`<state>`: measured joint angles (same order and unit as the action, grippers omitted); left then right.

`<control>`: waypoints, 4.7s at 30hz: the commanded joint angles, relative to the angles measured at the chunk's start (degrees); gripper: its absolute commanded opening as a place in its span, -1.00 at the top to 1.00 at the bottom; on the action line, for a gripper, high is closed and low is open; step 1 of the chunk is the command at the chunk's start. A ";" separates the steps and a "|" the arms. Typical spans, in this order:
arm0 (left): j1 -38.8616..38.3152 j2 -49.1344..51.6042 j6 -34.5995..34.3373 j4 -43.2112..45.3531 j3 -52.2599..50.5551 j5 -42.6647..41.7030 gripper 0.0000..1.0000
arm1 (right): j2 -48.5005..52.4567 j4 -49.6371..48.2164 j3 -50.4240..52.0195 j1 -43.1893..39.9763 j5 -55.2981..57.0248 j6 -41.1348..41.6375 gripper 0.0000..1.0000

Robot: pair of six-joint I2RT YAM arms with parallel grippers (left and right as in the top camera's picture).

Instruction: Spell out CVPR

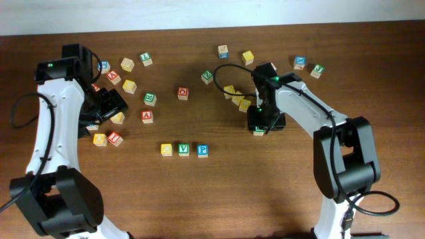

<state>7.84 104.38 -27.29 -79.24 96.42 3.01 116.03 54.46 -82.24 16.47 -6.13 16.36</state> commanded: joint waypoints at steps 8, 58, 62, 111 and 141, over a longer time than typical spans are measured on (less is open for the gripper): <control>0.11 -0.24 -0.48 0.09 -0.07 -0.22 -0.98 | -0.39 -2.64 2.67 0.50 -0.11 0.63 0.58; 0.07 -0.24 -0.48 0.31 -1.14 -0.70 -0.98 | -1.92 -6.91 3.72 22.80 -0.87 19.89 0.15; -0.20 -0.24 3.30 3.96 -6.19 -5.31 -0.97 | -1.99 -0.46 -2.38 21.14 -0.90 16.92 0.10; -14.14 -0.24 5.11 29.70 -33.73 -12.92 1.00 | -1.95 -8.26 7.13 16.26 -13.77 13.11 0.92; -17.86 -0.24 14.19 30.58 -33.73 -14.43 1.00 | -1.92 -12.31 7.13 19.17 -15.65 20.41 0.91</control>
<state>-9.91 104.47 -14.92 -48.21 63.09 -10.35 114.39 42.59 -75.42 34.59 -21.15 35.03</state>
